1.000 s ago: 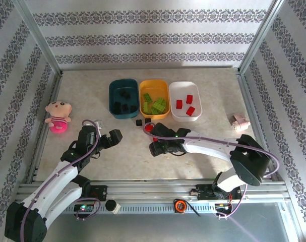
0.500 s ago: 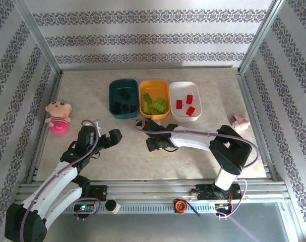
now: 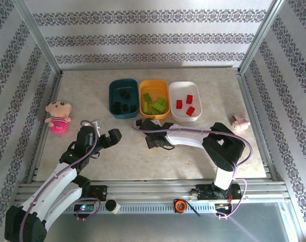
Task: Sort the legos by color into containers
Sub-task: Pick up the lego from the center of the table, then place the lego in the container.
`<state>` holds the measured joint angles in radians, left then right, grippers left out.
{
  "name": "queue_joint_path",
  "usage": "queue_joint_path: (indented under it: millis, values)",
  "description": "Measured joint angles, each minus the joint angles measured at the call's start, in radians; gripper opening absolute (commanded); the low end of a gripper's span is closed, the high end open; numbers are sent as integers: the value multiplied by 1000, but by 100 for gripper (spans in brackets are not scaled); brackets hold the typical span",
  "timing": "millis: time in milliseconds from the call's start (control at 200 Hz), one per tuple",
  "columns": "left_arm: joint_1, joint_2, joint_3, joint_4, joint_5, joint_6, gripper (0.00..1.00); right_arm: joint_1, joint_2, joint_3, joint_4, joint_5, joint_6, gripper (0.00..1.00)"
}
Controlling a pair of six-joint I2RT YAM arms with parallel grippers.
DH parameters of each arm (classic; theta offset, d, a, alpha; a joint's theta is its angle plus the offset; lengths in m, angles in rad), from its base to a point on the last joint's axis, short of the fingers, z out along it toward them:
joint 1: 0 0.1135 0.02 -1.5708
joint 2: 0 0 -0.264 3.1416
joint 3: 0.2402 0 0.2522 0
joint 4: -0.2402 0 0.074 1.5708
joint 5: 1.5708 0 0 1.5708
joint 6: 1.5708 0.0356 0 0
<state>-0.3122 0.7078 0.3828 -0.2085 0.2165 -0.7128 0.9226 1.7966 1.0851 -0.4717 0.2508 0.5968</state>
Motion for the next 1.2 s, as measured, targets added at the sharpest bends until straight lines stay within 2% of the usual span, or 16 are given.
queue_joint_path:
  millis: [185, 395, 465, 630, 715, 834, 1014, 1079, 1199]
  values:
    - [0, 0, -5, 1, 0, -1, 100, -9, 2, 0, 0, 22, -3, 66]
    - [0, 11, -14, 0, 1, -3, 100, -24, 48, 38, 5, 18, -39, 60]
    - [0, 11, -14, 1, 0, -3, 100, -26, 53, 40, 8, 11, -51, 56]
    - [0, 11, -14, 1, 1, -3, 100, -26, 52, 40, 20, -5, -74, 37]
    - [0, 11, -16, 2, 2, -3, 100, -24, 42, 26, 39, -18, -82, 33]
    - [0, 12, -26, 12, 13, -3, 100, -16, -46, -58, 57, -46, -79, 32]
    - [0, 35, -34, 39, 25, -3, 100, -18, -280, -117, 45, -60, -77, 31]
    - [0, 44, -41, 58, 32, -4, 100, -51, -348, -117, 50, -61, -77, 31]
    - [0, 61, -50, 75, 43, -8, 100, -189, -385, -99, 55, -61, -87, 31]
